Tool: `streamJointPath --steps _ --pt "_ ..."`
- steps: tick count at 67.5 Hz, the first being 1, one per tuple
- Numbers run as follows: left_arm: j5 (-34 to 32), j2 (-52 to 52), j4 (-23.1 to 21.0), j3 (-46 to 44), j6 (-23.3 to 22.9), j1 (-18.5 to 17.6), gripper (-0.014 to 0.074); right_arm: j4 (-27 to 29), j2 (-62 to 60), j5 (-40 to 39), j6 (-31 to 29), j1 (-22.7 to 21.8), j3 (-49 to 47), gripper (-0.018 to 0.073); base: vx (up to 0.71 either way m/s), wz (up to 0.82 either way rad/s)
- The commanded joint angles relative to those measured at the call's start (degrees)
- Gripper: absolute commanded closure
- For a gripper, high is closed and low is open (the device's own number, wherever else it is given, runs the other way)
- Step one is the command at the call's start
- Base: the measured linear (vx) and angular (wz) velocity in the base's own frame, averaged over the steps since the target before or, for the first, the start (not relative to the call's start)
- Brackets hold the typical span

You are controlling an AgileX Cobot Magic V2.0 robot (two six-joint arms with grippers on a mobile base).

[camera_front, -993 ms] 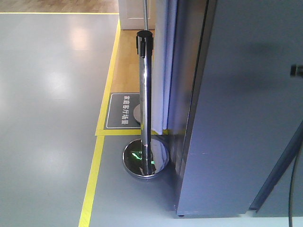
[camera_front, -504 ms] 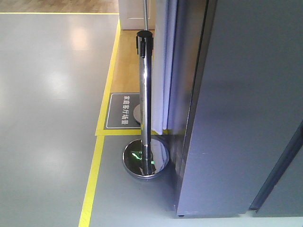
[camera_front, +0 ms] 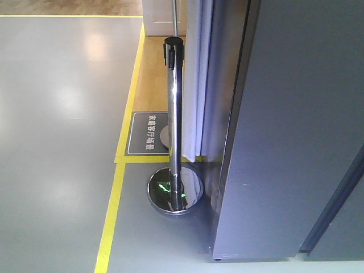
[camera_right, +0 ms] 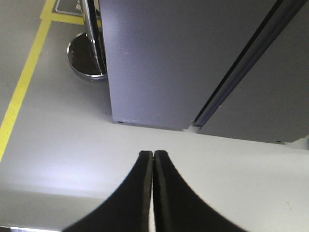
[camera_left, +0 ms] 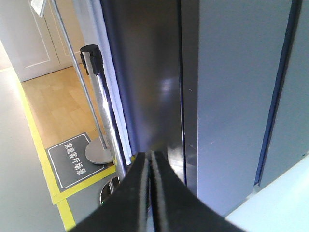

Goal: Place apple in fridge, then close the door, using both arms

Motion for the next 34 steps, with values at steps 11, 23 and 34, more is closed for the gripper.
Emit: streamJointPath --steps 11,23,34 --pt "-3.8 0.5 0.2 -1.5 -0.5 0.0 0.0602 2.4 -5.4 -0.9 0.1 0.1 -1.3 0.0561 0.00 0.00" --pt "-3.8 0.5 0.2 -1.5 -0.5 0.0 0.0602 5.1 -5.7 -0.8 0.4 0.1 -1.3 0.0561 0.00 0.00" --pt "-3.8 0.5 0.2 -1.5 -0.5 0.0 0.0602 5.1 -5.7 -0.8 0.4 0.1 -1.3 0.0561 0.00 0.00"
